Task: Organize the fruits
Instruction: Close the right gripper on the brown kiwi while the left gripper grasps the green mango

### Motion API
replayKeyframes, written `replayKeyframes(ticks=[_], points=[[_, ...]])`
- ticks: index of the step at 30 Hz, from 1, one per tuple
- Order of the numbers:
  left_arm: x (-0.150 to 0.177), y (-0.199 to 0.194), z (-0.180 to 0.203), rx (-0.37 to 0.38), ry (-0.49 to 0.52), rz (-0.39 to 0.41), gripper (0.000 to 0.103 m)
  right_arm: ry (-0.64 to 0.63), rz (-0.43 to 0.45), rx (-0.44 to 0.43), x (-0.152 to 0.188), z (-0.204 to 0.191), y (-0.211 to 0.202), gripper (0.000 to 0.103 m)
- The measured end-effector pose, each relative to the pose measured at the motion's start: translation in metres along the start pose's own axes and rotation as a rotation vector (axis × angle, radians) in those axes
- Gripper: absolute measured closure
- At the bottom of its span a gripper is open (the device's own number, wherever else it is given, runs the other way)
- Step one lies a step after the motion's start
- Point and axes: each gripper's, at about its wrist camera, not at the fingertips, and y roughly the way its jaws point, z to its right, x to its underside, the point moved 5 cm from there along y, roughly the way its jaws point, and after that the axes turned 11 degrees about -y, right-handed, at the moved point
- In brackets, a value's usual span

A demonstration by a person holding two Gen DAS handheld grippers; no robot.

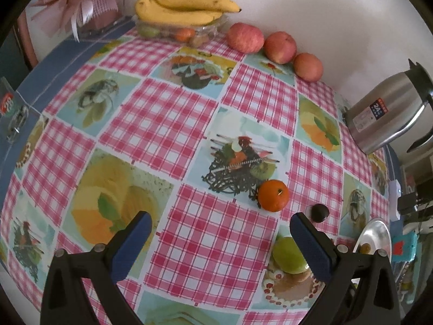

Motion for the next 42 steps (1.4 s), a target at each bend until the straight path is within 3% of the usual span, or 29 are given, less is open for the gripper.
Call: replayKeyframes(ticks=[6, 10, 12, 20, 32, 36, 42], points=[[0.009, 0.016, 0.001, -0.013, -0.007, -0.061, 0.000, 0.026, -0.046, -0.021, 0.008, 0.005, 0.010, 0.043], [0.013, 0.019, 0.002, -0.007, -0.008, -0.081, 0.000, 0.005, -0.078, -0.016, 0.017, 0.003, 0.014, 0.047], [0.016, 0.020, 0.004, -0.008, -0.002, -0.089, 0.000, -0.012, -0.099, -0.019, 0.022, 0.000, 0.018, 0.055], [0.019, 0.027, 0.007, 0.000, -0.001, -0.120, 0.000, -0.007, -0.127, -0.037, 0.029, 0.000, 0.025, 0.068], [0.023, 0.033, 0.019, 0.062, -0.010, -0.169, 0.000, 0.037, -0.128, -0.106, 0.030, -0.001, 0.031, 0.082], [0.029, 0.036, 0.033, 0.102, 0.034, -0.189, 0.001, 0.055, -0.126, -0.124, 0.031, 0.001, 0.030, 0.083], [0.043, 0.050, 0.049, 0.095, 0.105, -0.239, 0.001, 0.066, -0.129, -0.138, 0.032, 0.001, 0.030, 0.083]])
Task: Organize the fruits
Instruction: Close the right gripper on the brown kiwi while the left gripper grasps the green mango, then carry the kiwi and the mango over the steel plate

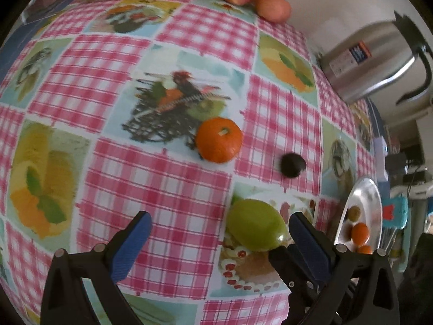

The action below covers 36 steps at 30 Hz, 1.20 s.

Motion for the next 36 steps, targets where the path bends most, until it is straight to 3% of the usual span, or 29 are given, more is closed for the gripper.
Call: replayKeyframes(ticks=[6, 9, 14, 16, 17, 36], points=[[0.001, 0.009, 0.010, -0.010, 0.028, -0.014, 0.001, 0.004, -0.001, -0.002, 0.000, 0.001, -0.001, 0.083], [0.004, 0.008, 0.013, -0.035, 0.061, 0.005, 0.013, 0.004, -0.001, -0.001, 0.000, 0.001, -0.001, 0.083], [0.008, 0.008, 0.024, 0.002, 0.087, -0.012, 0.032, 0.011, -0.002, -0.001, 0.001, 0.002, -0.001, 0.083], [0.010, 0.010, 0.028, 0.031, 0.088, -0.025, 0.048, 0.014, -0.002, -0.001, 0.001, 0.002, -0.001, 0.083], [0.012, 0.011, 0.030, 0.054, 0.084, -0.044, 0.050, 0.015, -0.002, -0.001, 0.001, 0.002, -0.001, 0.083], [-0.011, -0.006, -0.024, 0.046, -0.090, 0.013, 0.050, 0.040, 0.001, -0.010, -0.002, 0.003, 0.002, 0.081]])
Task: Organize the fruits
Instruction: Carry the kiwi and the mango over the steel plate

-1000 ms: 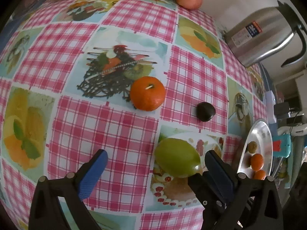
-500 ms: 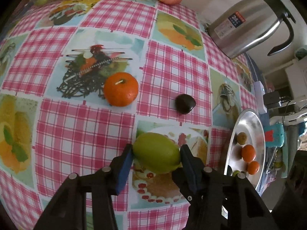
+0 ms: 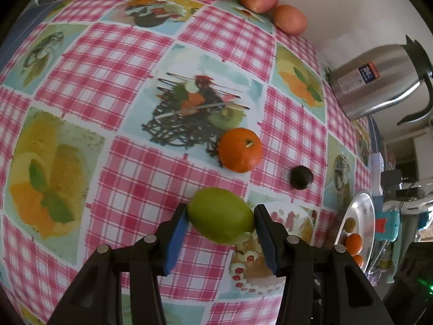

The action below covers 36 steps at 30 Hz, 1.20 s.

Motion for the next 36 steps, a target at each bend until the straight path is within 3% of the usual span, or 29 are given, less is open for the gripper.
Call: replayKeyframes(ticks=[28, 36], points=[[0.000, 0.001, 0.000, -0.002, -0.006, 0.004, 0.050, -0.003, -0.022, 0.019, -0.001, 0.001, 0.010, 0.079], [-0.001, -0.005, -0.001, 0.000, -0.031, 0.014, 0.050, -0.003, 0.035, 0.006, -0.007, -0.001, -0.006, 0.079]])
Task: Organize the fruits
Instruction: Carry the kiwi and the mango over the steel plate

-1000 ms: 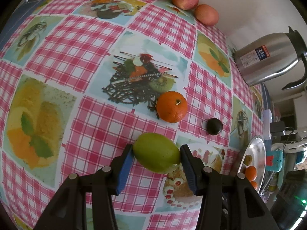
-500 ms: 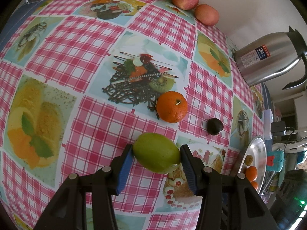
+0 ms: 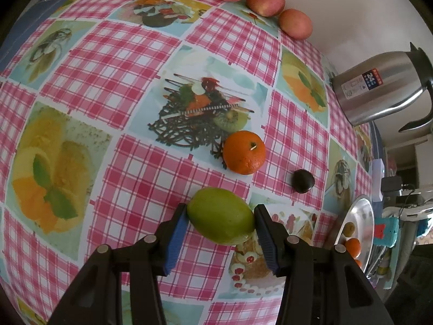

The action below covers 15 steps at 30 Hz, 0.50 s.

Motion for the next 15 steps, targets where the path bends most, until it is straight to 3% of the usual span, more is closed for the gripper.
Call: replayKeyframes(ticks=[10, 15], points=[[0.004, -0.027, 0.019, 0.086, 0.024, 0.041, 0.050, 0.027, 0.079, 0.062, -0.007, 0.017, -0.032, 0.079], [0.017, -0.031, 0.043, 0.107, 0.086, 0.049, 0.050, 0.073, 0.118, 0.123, -0.006, 0.043, -0.053, 0.079]])
